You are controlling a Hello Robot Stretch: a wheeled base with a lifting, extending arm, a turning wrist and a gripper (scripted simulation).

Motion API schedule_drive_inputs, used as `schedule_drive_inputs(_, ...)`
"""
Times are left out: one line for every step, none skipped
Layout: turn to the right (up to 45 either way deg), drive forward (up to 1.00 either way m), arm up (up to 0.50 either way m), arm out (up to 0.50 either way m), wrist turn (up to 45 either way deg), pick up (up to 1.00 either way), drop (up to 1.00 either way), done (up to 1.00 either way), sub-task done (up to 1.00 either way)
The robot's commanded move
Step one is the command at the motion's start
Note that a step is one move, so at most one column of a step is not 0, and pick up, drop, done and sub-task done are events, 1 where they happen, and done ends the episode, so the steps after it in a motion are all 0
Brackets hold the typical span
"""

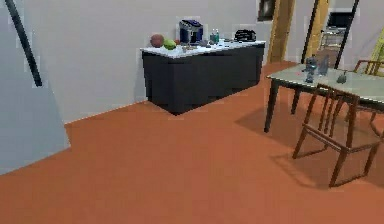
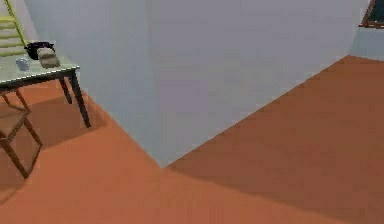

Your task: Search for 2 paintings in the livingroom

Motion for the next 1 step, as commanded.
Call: schedule_drive_inputs(6.0, 0.00, 0.00, 0.00, 0.0, 0.00, 0.00, 0.00, 0.00)
